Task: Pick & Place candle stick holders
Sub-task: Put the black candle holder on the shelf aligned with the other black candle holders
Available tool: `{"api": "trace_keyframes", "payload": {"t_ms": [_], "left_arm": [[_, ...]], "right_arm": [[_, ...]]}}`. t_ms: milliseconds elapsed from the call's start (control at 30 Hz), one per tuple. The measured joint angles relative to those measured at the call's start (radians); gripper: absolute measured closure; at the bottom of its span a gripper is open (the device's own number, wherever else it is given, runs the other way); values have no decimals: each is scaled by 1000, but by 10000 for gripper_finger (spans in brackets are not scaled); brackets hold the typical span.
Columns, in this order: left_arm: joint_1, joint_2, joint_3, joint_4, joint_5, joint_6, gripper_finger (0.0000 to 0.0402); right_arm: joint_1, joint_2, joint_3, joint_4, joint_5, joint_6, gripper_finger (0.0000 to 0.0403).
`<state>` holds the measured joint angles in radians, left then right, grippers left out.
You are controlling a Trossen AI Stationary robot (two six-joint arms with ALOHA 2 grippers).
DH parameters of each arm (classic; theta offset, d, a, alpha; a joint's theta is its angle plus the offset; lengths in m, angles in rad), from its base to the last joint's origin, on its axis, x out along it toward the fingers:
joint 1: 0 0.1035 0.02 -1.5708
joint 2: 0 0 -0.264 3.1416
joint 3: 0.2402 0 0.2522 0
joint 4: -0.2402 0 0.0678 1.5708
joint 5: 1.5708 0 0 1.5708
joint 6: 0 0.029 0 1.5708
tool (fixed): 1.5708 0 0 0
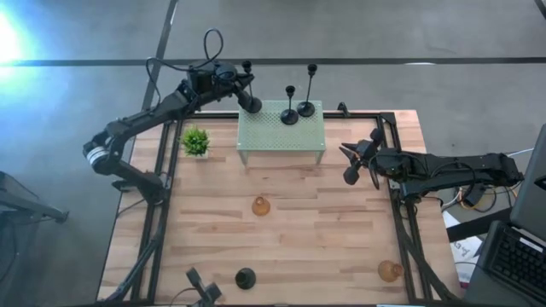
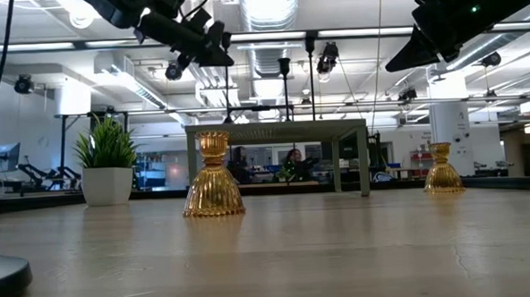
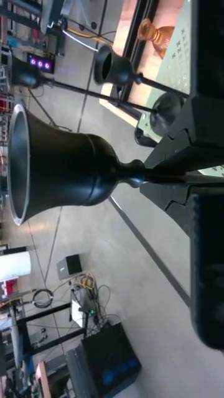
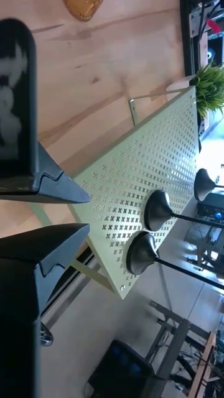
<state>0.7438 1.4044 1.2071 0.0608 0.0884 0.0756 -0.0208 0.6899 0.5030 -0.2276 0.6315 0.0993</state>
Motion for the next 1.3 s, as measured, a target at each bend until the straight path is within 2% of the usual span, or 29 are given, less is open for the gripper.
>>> {"api": "trace_keyframes", "payload": {"t_ms": [967,1300], "left_arm": [[52,10,-42,57,77,-54,384],[61,44,-40,73,99,-47,384]], "right_arm": [[1,0,0,54,-1,-24,339],[1,0,0,63,-1,-31,349]]}}
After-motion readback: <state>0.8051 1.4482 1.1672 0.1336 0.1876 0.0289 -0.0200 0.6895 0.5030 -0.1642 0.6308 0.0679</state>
